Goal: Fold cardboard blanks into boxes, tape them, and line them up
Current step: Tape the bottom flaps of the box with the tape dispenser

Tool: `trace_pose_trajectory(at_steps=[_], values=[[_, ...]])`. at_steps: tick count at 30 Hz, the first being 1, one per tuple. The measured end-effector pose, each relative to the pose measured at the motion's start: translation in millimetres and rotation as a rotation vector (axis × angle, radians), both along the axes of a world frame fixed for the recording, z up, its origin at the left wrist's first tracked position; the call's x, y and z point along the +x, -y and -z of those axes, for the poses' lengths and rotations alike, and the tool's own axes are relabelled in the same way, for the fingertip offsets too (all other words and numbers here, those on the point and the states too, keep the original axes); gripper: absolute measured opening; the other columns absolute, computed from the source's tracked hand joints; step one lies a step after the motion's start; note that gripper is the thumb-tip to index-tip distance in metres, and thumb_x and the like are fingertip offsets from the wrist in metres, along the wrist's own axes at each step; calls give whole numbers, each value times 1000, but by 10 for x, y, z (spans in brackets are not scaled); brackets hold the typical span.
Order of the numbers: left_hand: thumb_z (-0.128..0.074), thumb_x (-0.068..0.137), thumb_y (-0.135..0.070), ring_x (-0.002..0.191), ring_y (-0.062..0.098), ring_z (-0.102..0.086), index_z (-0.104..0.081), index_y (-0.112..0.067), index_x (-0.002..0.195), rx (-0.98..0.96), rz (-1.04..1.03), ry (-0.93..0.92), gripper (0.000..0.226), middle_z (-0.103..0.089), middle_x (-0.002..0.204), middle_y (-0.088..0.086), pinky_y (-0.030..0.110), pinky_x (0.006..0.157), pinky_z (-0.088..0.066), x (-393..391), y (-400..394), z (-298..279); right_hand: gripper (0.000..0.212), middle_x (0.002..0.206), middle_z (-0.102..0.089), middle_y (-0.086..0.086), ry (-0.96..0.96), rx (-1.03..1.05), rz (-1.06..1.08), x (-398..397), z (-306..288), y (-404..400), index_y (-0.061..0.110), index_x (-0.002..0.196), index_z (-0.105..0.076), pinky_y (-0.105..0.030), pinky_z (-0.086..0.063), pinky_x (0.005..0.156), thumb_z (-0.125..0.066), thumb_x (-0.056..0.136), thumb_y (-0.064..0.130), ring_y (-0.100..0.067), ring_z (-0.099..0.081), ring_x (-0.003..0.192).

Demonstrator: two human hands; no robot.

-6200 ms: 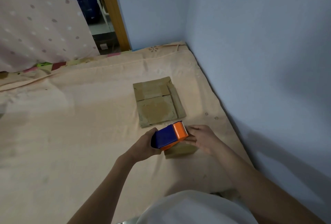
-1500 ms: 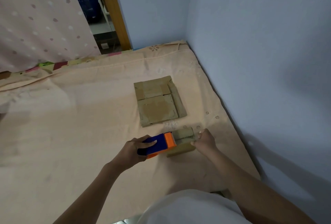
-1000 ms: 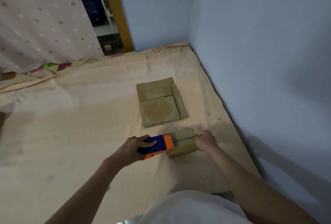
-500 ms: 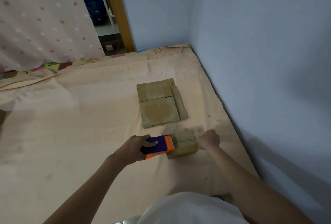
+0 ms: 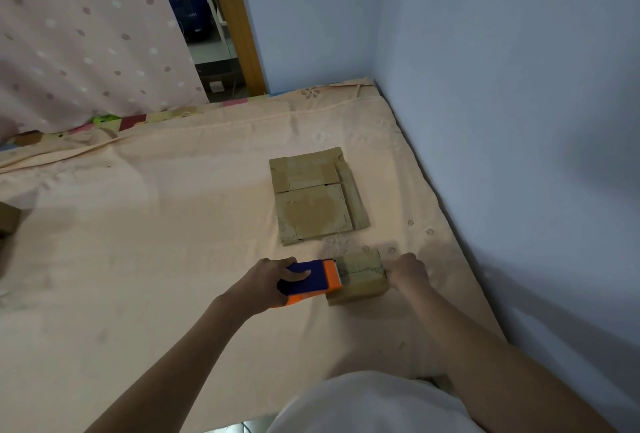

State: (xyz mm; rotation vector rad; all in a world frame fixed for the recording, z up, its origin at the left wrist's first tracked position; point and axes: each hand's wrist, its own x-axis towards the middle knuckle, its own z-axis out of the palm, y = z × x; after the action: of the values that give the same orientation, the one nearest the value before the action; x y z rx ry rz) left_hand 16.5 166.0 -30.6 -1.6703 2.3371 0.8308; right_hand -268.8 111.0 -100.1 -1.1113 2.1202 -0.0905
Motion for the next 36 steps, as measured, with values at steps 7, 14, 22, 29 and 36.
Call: trace_pose_trajectory(at_steps=[7, 14, 22, 29, 36], values=[[-67, 88, -12, 119, 21, -52, -50, -35, 143, 18, -5, -23, 62, -47, 148, -1, 26, 94, -44, 85, 16, 101, 34, 98, -64, -10, 115, -220, -168, 220, -14, -34, 2, 102, -63, -32, -45, 74, -76, 87, 31, -29, -62, 97], [-72, 85, -18, 118, 16, -52, -50, -41, 142, 44, 2, -41, 65, -47, 149, -6, 25, 94, -46, 203, 27, 215, 43, 111, -64, -14, 46, -350, -203, 179, 31, -121, 2, 113, -62, -30, -46, 77, -82, 81, 22, -31, -60, 111], [-70, 87, -15, 123, 21, -50, -51, -40, 142, 46, 7, -26, 64, -42, 154, -1, 28, 99, -44, 194, 76, 259, 54, 149, -50, -13, -104, -662, -1086, 204, 431, -626, 2, 143, -51, -36, -17, 122, -54, 89, 2, -24, -37, 144], [-72, 86, -19, 120, 20, -51, -50, -46, 140, 22, 0, -28, 65, -44, 152, -4, 32, 99, -46, 210, 45, 336, 55, 134, -63, -16, -274, -664, -1014, -100, 312, -599, -1, 130, -63, -33, -28, 120, -19, 108, 24, -28, -60, 126], [-69, 89, -16, 123, 20, -48, -50, -40, 143, -24, 45, -63, 62, -43, 153, -2, 25, 98, -40, 199, 34, 279, 65, 159, 6, 6, -170, -491, -1098, 261, 336, -589, 12, 158, -6, -24, 16, 118, -10, 103, 47, -11, 7, 151]])
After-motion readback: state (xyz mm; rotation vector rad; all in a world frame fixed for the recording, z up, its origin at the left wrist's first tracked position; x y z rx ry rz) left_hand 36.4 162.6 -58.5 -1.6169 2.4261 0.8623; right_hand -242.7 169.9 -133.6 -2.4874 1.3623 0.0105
